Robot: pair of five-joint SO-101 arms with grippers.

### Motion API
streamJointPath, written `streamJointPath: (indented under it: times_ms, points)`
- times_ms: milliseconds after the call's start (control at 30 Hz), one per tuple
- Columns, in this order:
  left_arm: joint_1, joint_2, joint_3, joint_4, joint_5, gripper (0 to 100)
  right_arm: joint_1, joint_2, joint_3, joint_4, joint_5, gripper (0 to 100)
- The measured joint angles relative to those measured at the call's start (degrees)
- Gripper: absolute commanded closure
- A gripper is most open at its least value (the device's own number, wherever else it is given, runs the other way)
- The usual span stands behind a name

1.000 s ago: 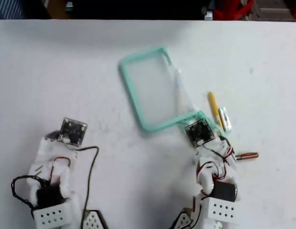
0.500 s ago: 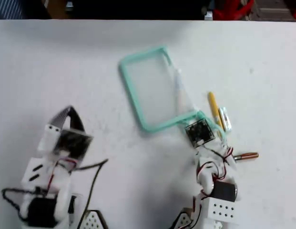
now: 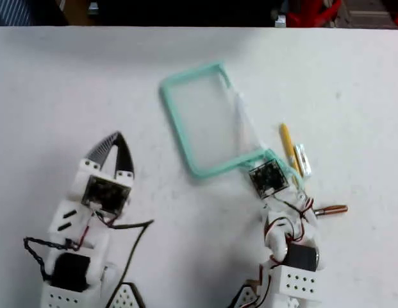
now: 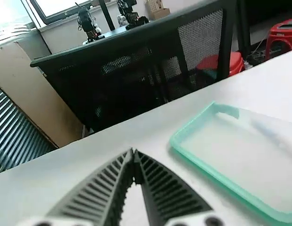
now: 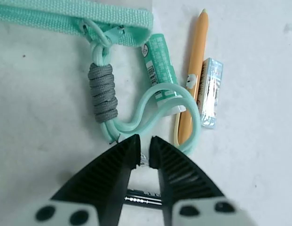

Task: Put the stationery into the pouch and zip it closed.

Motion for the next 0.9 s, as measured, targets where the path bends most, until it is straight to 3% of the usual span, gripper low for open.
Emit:
streamJointPath:
  times_ms: [100,233,433,533,767,900]
  points:
    - [-0.4,0.0,0.0,0.2,-0.3,98,0.0,0.0,0.0,0.0,0.0,90.9]
    - [-0.4,0.0,-1.9,3.5,0.9,98,0.0,0.0,0.0,0.0,0.0,98.4]
    - [-0.4,2.5,-7.6,8.3,2.2,98,0.0,0.0,0.0,0.0,0.0,92.2]
    - [-3.1,11.7,-12.5,8.7,2.2,98,0.0,0.0,0.0,0.0,0.0,98.8]
    - [-6.9,46.5,-30.6,14.3,5.5,98,0.0,0.0,0.0,0.0,0.0,93.7]
    - [-7.2,55.6,-33.2,14.5,7.4,98,0.0,0.0,0.0,0.0,0.0,93.7]
